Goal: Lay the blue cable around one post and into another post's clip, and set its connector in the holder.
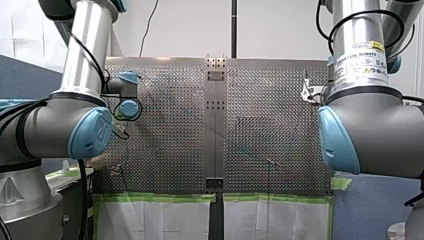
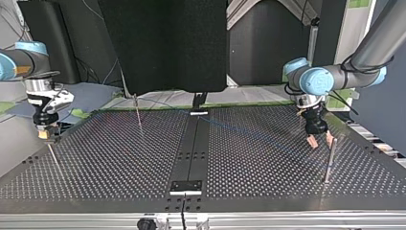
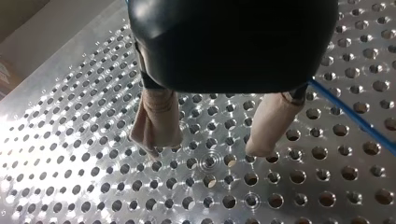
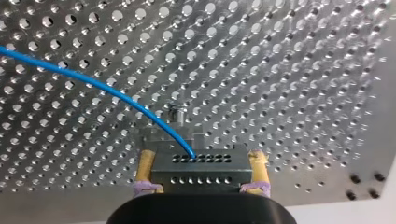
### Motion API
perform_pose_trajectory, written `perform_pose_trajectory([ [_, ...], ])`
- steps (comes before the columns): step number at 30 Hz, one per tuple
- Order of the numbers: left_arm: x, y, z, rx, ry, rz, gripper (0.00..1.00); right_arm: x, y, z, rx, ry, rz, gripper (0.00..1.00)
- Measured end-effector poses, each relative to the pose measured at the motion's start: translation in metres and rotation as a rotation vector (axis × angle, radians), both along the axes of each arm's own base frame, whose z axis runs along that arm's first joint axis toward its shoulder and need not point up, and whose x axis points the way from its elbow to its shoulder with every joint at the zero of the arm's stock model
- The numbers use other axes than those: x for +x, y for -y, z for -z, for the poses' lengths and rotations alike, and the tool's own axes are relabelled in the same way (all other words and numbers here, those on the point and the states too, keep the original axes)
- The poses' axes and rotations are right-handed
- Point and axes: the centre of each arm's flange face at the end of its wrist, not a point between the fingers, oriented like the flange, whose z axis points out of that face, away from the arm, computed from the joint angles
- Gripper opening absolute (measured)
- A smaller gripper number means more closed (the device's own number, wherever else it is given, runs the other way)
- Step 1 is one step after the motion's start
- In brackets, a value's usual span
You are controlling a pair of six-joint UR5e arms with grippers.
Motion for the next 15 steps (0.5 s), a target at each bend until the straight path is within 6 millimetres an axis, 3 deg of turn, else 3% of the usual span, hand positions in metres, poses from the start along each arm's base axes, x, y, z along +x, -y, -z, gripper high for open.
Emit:
perform_pose_trajectory([
  [7,0.0,0.001,0.0,0.004,-0.002,0.001,1.0,-0.005,0.011,0.02,0.049,-0.034,-0.01,0.0],
  [15,0.0,0.001,0.0,0.006,-0.002,0.001,1.0,-0.012,0.017,0.02,0.034,-0.034,-0.008,0.0],
])
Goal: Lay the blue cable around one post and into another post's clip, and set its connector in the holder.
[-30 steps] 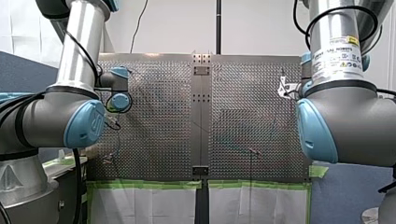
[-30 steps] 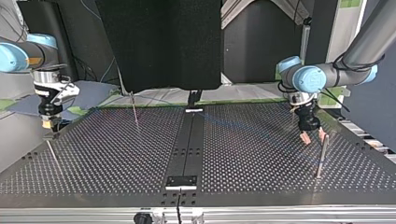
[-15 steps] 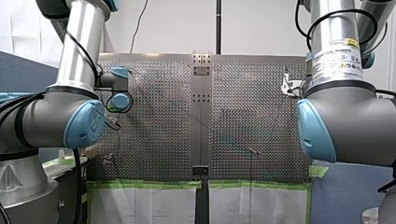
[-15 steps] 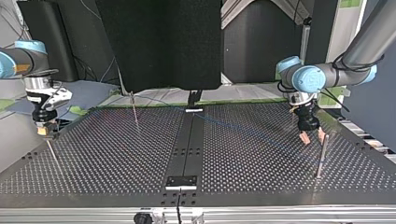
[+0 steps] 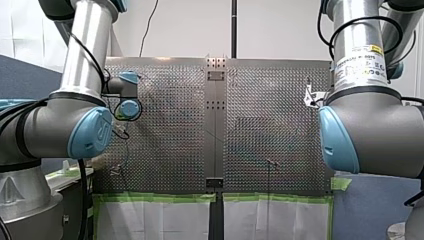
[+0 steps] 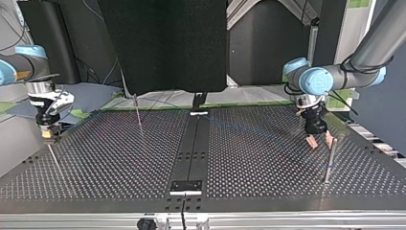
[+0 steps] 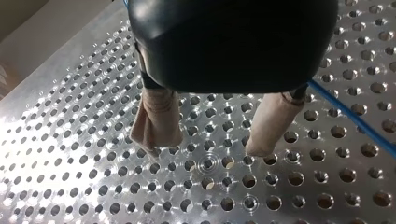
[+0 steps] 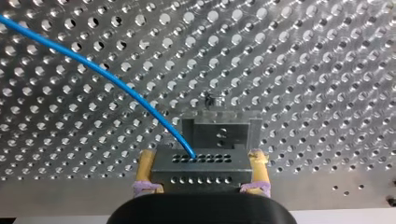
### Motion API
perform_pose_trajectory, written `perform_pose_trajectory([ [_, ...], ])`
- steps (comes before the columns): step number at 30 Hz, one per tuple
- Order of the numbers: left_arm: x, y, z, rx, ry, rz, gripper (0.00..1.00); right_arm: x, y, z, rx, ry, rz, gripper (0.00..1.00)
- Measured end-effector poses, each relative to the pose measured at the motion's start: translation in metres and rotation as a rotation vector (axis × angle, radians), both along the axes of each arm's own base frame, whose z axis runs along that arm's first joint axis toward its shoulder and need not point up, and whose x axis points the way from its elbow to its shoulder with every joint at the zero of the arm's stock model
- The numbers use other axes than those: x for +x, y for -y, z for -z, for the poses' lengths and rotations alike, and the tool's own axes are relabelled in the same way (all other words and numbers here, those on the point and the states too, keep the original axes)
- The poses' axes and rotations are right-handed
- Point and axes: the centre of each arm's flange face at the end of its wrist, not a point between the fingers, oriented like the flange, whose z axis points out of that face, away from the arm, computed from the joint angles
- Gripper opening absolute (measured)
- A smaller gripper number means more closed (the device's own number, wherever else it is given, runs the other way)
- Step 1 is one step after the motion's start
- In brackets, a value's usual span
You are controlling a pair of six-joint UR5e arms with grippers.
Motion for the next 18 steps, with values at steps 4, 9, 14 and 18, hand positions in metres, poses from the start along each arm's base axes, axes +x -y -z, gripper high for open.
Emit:
perform_pose_trajectory([
  [4,0.0,0.0,0.0,0.003,-0.001,0.0,1.0,-0.002,0.002,-0.002,-0.006,0.0,-0.016,0.0],
  [9,0.0,0.0,0.0,0.006,-0.002,-0.001,1.0,-0.006,0.002,-0.002,-0.003,-0.003,-0.025,0.0],
  [14,0.0,0.0,0.0,0.009,-0.004,-0.001,1.0,-0.009,0.002,-0.003,-0.005,-0.005,-0.041,0.0],
  [18,0.0,0.0,0.0,0.009,-0.004,-0.001,1.0,-0.011,0.003,-0.003,-0.01,-0.004,-0.06,0.0],
])
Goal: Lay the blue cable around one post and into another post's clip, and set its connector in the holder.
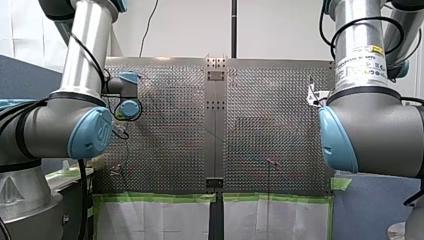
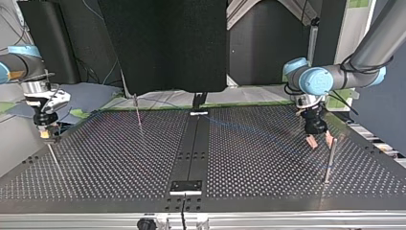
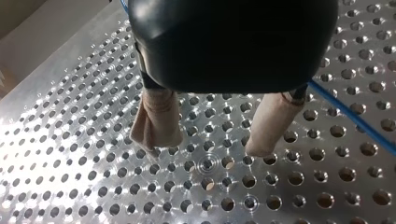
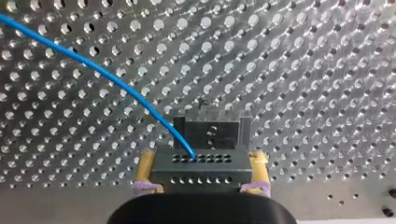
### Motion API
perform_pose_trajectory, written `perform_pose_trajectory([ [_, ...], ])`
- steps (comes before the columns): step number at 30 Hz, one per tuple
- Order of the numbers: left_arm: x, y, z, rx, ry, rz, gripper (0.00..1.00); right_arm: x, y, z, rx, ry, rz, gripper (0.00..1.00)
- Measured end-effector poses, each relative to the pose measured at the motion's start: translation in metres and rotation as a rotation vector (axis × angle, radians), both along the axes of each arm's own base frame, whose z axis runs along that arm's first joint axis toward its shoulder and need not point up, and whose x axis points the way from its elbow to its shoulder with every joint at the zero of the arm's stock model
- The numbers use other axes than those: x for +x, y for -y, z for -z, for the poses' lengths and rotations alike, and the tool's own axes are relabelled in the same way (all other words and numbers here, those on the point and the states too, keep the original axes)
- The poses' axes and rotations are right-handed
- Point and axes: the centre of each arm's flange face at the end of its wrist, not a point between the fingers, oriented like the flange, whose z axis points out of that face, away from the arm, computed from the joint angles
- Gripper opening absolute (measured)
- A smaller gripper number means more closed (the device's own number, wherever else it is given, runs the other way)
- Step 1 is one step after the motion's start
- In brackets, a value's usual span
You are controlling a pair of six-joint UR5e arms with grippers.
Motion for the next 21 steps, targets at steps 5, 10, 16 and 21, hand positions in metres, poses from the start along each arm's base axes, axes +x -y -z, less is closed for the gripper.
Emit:
perform_pose_trajectory([
  [5,-0.0001,0.0001,0.0001,0.0,0.0,0.0,1.0,-0.0017,0.0018,-0.0021,-0.012,0.004,-0.014,0.0],
  [10,0.0,0.0,0.0,0.0,0.0,0.0,1.0,-0.0032,0.0029,-0.0032,-0.017,0.008,-0.016,0.0],
  [16,0.0,0.0001,0.0,0.001,0.0,0.0,1.0,-0.0049,0.0046,-0.0043,-0.023,0.017,-0.014,0.0],
  [21,0.0,0.0001,-0.0001,0.002,0.0,0.0,1.0,-0.0035,0.0051,-0.0034,-0.023,0.02,-0.015,0.0],
])
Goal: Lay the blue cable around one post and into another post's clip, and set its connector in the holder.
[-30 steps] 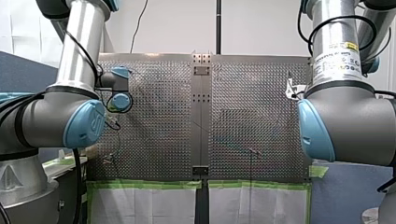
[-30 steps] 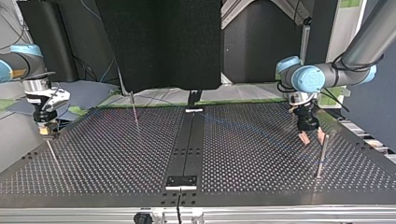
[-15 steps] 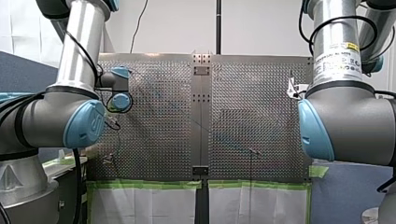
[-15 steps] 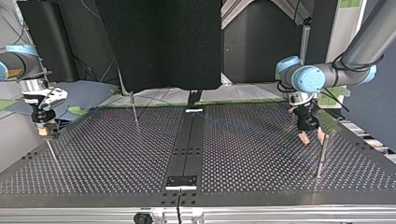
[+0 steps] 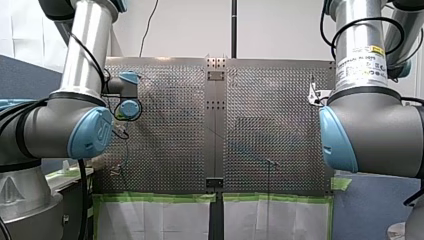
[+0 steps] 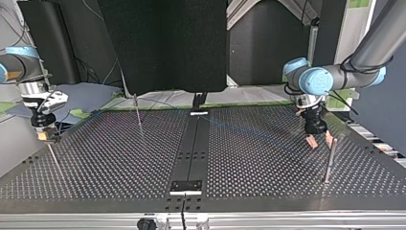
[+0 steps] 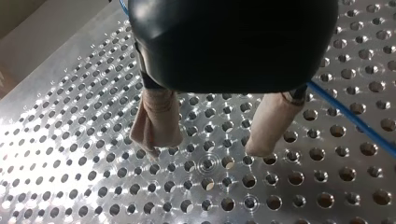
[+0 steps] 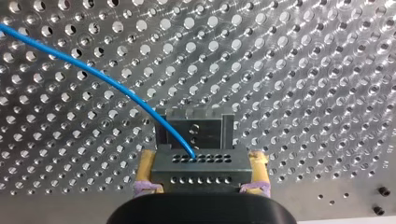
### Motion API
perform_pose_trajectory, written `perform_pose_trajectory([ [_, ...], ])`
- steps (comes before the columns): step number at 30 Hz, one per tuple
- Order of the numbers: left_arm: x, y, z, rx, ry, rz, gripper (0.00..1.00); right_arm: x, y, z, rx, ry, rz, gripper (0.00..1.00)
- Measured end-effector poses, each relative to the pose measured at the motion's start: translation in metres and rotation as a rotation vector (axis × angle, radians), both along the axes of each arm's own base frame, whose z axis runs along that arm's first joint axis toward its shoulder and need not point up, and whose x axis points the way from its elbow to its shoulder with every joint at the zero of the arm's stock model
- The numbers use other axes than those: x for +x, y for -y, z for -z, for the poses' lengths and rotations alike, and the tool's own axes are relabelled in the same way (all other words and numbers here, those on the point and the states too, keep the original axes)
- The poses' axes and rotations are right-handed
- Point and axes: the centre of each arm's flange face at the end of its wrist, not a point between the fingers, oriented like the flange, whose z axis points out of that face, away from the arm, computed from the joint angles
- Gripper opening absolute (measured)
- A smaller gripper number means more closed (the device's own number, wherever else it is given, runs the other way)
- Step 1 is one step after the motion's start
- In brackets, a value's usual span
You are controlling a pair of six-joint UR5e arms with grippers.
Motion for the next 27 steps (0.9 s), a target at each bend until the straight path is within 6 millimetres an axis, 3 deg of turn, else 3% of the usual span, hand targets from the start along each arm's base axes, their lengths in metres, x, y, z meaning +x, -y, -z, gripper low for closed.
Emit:
perform_pose_trajectory([
  [27,0.0,0.001,0.0,0.009,-0.004,0.001,1.0,0.017,0.001,0.004,0.005,0.017,0.028,0.0],
])
